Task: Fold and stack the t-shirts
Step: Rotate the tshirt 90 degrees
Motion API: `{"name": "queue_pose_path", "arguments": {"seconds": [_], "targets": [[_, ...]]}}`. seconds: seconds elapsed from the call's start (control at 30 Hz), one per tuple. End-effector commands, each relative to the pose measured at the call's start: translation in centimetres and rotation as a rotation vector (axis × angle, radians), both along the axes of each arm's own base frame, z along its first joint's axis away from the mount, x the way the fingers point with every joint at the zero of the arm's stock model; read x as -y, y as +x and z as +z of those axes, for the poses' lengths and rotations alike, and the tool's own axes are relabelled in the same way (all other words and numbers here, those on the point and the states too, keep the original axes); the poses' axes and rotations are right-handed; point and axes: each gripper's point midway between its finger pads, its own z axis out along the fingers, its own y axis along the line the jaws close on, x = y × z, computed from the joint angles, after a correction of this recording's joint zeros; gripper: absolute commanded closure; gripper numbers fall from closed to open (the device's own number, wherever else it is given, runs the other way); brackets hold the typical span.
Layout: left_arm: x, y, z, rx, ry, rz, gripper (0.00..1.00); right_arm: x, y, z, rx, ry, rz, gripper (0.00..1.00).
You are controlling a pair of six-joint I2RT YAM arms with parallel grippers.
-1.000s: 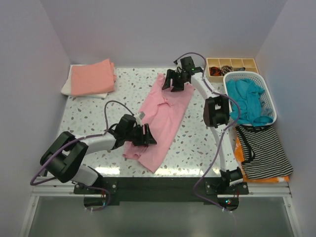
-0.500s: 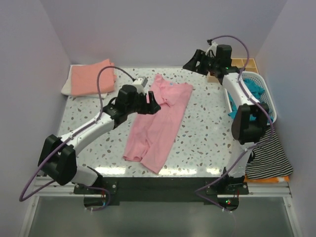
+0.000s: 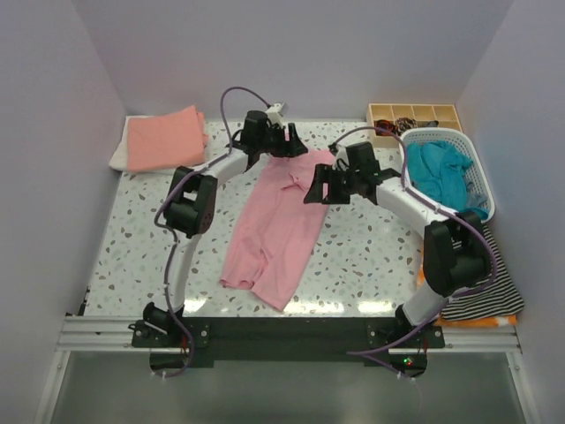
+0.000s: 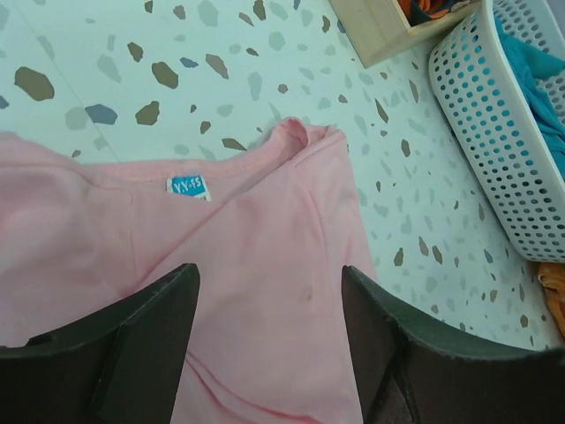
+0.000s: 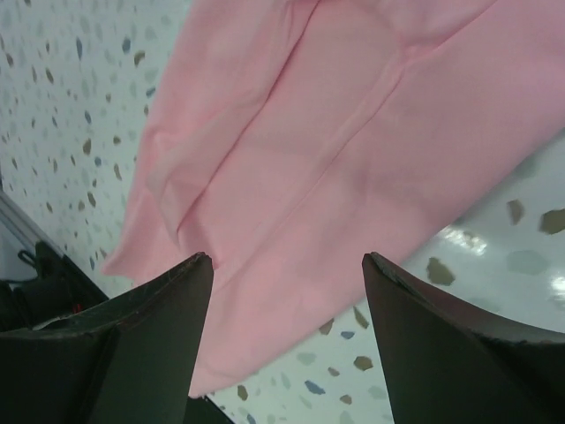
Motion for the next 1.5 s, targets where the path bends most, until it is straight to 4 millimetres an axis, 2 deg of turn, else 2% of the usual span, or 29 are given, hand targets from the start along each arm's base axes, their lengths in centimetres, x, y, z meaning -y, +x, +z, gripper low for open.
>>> {"name": "queue_pose_path", "arguments": {"seconds": [0.0, 0.17, 0.27, 0.37, 0.5, 0.63, 0.67, 0.7, 0.77, 0.8, 1.0, 1.13, 1.17, 1.2, 1.3, 1.33, 1.4, 1.43, 1.47], "targets": [[2.5, 2.0, 1.2, 0.070, -0.060, -0.123, 0.30, -2.9, -4.9, 0.0, -0.034, 0.037, 0.135, 0.27], [2.9, 3.0, -2.8, 0.025, -0.060, -0.140, 0.30, -5.4, -9.4, -2.3, -0.142, 0.078, 0.239, 0.27], [2.2, 3.3, -6.5, -0.029, -0.041, -0.118, 0.29, -6.9, -11.7, -3.8, -0.208, 0.078, 0.297, 0.27], [1.3, 3.9, -8.3, -0.057, -0.039, -0.099, 0.29, -8.3, -13.8, -5.3, -0.251, 0.063, 0.359, 0.27], [0.0, 4.7, -8.9, -0.058, -0.033, -0.077, 0.28, -10.3, -15.7, -6.3, -0.294, 0.086, 0.425, 0.27], [-1.1, 5.4, -9.0, -0.052, -0.030, -0.059, 0.27, -9.2, -16.3, -9.2, -0.359, -0.019, 0.381, 0.27], [-1.2, 5.6, -8.9, -0.050, -0.030, -0.055, 0.27, -8.2, -15.6, -10.3, -0.346, -0.099, 0.333, 0.27], [-1.8, 5.9, -8.7, -0.042, -0.027, -0.043, 0.27, -6.9, -16.1, -11.2, -0.378, -0.175, 0.311, 0.27], [-2.5, 6.5, -8.8, -0.040, -0.018, -0.013, 0.27, -4.5, -15.1, -12.6, -0.355, -0.320, 0.233, 0.27], [-3.3, 6.9, -8.9, -0.045, -0.018, 0.007, 0.27, -3.1, -15.4, -13.1, -0.377, -0.387, 0.208, 0.27], [-6.7, 8.8, -7.6, -0.027, -0.028, 0.079, 0.27, 0.7, -14.6, -14.0, -0.343, -0.576, 0.087, 0.27], [-7.0, 8.8, -6.1, -0.008, -0.038, 0.081, 0.27, 2.5, -13.5, -13.8, -0.300, -0.683, 0.038, 0.27], [-6.9, 8.8, -5.3, 0.005, -0.047, 0.079, 0.27, 2.6, -13.2, -13.7, -0.292, -0.691, 0.036, 0.27], [-6.9, 8.5, -5.4, -0.011, -0.060, 0.080, 0.27, 2.6, -13.0, -13.6, -0.279, -0.695, 0.046, 0.27], [-6.0, 8.2, -3.3, 0.024, -0.121, 0.046, 0.27, 0.6, -12.0, -12.4, -0.225, -0.616, 0.109, 0.29], [-5.8, 8.1, -2.8, 0.029, -0.133, 0.036, 0.27, -0.5, -11.8, -10.9, -0.192, -0.552, 0.133, 0.29], [-5.0, 8.0, -0.2, 0.074, -0.161, 0.013, 0.27, -1.7, -10.8, -9.1, -0.121, -0.488, 0.139, 0.29], [-4.8, 8.0, 1.0, 0.097, -0.167, 0.003, 0.27, -2.3, -10.2, -7.0, -0.065, -0.443, 0.136, 0.28], [-4.3, 7.8, 3.5, 0.141, -0.174, -0.007, 0.27, -2.7, -9.8, -5.9, -0.031, -0.417, 0.136, 0.27]]}}
